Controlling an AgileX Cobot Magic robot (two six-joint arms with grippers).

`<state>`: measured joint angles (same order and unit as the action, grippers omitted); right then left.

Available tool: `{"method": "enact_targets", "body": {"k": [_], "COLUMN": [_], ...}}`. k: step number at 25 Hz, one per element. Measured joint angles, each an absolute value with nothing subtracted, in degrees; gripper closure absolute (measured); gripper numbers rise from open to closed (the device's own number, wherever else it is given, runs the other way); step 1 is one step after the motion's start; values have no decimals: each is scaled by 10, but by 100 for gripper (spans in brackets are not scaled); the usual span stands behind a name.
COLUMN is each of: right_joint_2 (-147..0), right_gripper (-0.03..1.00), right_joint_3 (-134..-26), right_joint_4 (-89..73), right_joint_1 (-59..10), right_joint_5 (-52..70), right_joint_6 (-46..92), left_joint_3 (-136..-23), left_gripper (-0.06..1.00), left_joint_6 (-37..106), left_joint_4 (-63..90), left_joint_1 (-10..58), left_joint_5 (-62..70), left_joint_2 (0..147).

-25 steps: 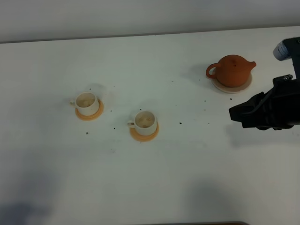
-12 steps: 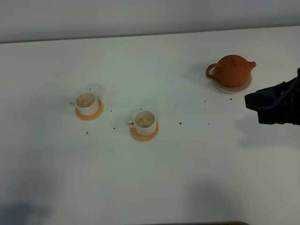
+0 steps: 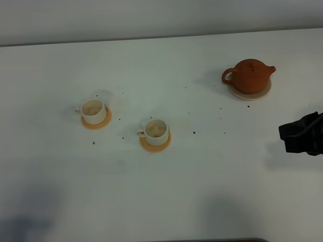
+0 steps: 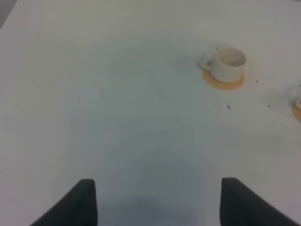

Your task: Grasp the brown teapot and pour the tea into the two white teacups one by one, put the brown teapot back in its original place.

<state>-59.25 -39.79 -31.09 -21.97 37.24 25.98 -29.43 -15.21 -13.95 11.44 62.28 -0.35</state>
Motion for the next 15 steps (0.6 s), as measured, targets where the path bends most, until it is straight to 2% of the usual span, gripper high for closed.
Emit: {"method": "enact_targets", "body": {"k": [9,15], "right_joint_2": [-707,-811], "right_gripper": [73,73], "right_joint_3": [-392,-462], "right_joint_4": [-332,-343], "right_joint_1": [-220,-220], "right_joint_5": [292,275], "right_joint_6": [260,285], "left_joint_3": [-294,-294], "left_gripper": [39,39], "left_joint_6": [-152,-152], "left_joint_4": [-140,-140], "left_joint_1": [114,114], "left_joint_5": [623,623], "left_joint_2": [-4,-4]}}
